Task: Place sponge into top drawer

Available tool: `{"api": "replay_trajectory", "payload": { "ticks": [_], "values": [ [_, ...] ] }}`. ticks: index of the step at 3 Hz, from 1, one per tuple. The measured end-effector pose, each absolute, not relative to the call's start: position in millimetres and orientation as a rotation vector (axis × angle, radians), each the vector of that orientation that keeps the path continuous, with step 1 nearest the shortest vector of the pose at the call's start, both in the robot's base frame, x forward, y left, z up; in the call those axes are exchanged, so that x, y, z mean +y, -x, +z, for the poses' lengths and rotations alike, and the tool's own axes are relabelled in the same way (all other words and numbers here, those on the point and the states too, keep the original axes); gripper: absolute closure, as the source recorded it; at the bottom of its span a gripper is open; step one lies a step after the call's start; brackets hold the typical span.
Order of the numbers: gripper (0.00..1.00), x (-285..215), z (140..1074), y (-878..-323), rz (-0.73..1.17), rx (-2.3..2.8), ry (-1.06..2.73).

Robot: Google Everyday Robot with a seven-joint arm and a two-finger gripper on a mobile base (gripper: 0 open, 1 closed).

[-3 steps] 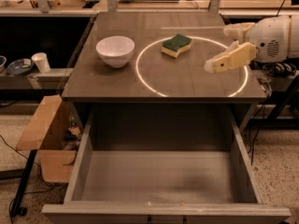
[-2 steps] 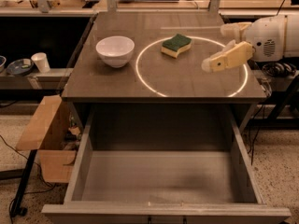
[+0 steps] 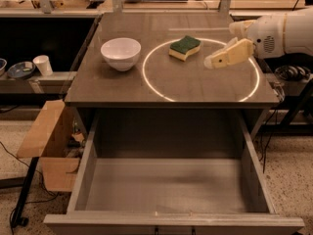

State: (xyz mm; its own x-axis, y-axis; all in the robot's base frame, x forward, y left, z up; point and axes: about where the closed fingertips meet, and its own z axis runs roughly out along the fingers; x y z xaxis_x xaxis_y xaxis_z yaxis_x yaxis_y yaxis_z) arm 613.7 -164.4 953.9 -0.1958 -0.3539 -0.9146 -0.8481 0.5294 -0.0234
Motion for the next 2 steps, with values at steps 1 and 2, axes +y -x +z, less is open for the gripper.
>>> {"api": "replay_trajectory", "payload": {
  "ticks": [1,2],
  "values": [
    [0.00,-172.0,940.2,-638.3,0.569,1.836,0.975],
    [0.00,-177.0,934.0,-650.7,0.557,1.856,0.951]
  ]
}}
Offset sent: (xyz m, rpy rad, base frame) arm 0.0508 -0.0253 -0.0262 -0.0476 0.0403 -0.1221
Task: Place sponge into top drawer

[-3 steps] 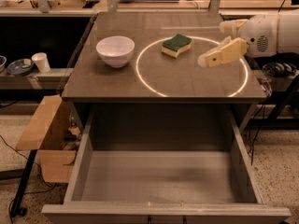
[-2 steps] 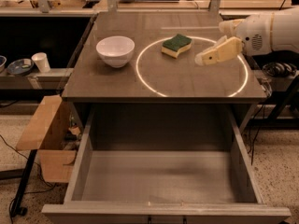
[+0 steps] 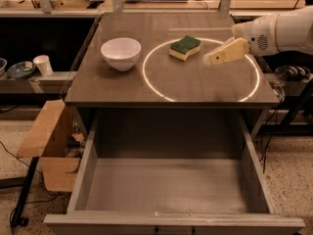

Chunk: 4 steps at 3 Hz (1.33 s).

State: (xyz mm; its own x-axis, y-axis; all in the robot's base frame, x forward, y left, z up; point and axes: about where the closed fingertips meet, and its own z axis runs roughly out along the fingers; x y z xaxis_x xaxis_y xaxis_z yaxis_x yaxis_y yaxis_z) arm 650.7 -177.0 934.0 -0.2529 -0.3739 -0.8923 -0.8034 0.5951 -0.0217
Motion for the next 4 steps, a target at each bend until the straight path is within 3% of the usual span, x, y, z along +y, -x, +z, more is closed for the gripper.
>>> {"api": "replay_trajectory", "payload": {
  "ticks": [4],
  "values": [
    [0.00,-176.5,925.0,-722.1,0.542,1.878,0.882]
  ]
}}
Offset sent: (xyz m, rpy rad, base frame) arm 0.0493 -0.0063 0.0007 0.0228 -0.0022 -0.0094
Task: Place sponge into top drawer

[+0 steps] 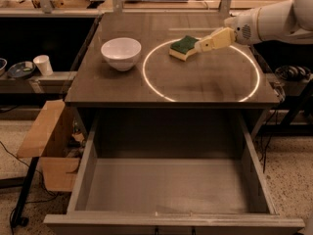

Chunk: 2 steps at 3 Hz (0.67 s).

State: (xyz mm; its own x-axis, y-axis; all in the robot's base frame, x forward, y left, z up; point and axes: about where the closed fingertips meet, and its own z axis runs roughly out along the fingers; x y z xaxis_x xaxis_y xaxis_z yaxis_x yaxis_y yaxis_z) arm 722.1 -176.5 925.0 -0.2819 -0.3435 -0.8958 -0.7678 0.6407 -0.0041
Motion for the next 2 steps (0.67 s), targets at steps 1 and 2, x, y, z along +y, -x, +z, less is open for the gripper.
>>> {"api": "replay_trajectory", "payload": {
  "ticks": [1,2],
  "values": [
    [0.00,-172.8,922.9,-732.6,0.542,1.877,0.884],
    [0.00,-173.5,913.6,-761.9,0.525,1.897,0.870]
  ]
}}
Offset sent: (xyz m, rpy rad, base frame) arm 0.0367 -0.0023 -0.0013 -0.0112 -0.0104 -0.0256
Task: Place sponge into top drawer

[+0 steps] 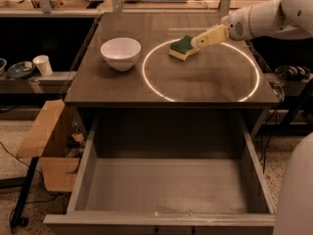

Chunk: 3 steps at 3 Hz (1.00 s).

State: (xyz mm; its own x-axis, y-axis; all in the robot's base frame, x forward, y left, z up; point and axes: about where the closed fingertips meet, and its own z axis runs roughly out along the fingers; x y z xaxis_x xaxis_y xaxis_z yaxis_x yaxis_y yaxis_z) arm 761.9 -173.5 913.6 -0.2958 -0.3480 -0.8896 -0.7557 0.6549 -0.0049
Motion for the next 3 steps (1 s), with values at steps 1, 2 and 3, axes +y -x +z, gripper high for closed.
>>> {"api": "replay_trajectory", "payload": {
  "ticks": [1,2,3],
  "values": [
    [0.00,-173.0,909.2,-766.3,0.525,1.905,0.871],
    [0.00,-168.9,895.3,-769.5,0.553,1.917,0.865],
    [0.00,-159.0,864.9,-770.1,0.630,1.953,0.842]
  ]
}}
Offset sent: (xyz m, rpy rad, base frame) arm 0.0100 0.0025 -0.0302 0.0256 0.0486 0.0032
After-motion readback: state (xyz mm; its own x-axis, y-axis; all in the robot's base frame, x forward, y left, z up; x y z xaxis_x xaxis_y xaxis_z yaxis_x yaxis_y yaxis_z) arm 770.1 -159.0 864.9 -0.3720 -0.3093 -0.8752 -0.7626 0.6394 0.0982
